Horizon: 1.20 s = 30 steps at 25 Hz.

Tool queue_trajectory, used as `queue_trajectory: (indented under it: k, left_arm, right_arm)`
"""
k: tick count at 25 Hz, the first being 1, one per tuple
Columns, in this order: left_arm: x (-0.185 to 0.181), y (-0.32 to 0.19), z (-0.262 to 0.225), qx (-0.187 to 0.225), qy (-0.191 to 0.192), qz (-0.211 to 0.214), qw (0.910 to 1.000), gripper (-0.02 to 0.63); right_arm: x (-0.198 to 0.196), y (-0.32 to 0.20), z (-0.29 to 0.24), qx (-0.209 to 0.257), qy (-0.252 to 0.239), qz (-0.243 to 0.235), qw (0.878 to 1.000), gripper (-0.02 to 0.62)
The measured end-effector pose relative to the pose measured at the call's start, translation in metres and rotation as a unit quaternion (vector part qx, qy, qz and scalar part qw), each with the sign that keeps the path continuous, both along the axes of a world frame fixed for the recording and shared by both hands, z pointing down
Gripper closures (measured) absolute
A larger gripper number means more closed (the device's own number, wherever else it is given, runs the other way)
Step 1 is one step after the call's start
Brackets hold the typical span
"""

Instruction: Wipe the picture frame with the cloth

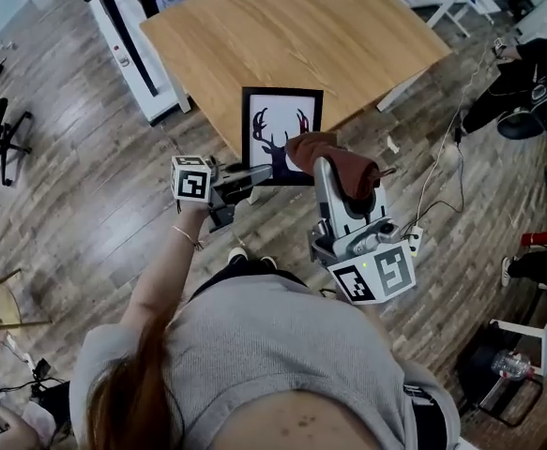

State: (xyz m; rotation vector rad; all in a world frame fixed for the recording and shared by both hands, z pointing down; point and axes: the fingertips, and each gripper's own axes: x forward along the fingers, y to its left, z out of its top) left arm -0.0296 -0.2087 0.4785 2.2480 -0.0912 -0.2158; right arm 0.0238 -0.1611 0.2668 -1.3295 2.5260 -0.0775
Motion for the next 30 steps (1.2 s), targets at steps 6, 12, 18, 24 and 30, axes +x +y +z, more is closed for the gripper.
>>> queue_trajectory:
  k: [6, 12, 18, 24, 30]
  left_arm:
    - [0.026, -0.017, -0.119, 0.155, 0.028, 0.003, 0.9876, 0.588]
    - [0.032, -0.008, -0.185, 0.219, 0.053, -0.003, 0.9743, 0.588]
    - [0.037, -0.007, -0.196, 0.249, 0.015, -0.002, 0.9684, 0.588]
    - [0.037, -0.001, -0.199, 0.24, 0.02, -0.006, 0.9706, 0.588]
    - [0.042, 0.024, -0.2, 0.268, 0.001, -0.016, 0.9633, 0.588]
  right_arm:
    - [0.005, 0.004, -0.038, 0.059, 0.009, -0.001, 0.998, 0.499]
    - [-0.008, 0.018, -0.067, 0.114, 0.032, -0.011, 0.993, 0.499]
    - [-0.02, 0.012, -0.137, 0.219, 0.07, -0.01, 0.973, 0.499]
    - [-0.045, -0.009, -0.19, 0.289, 0.1, 0.002, 0.952, 0.499]
    - [-0.06, -0.017, -0.16, 0.279, 0.157, 0.03, 0.947, 0.499]
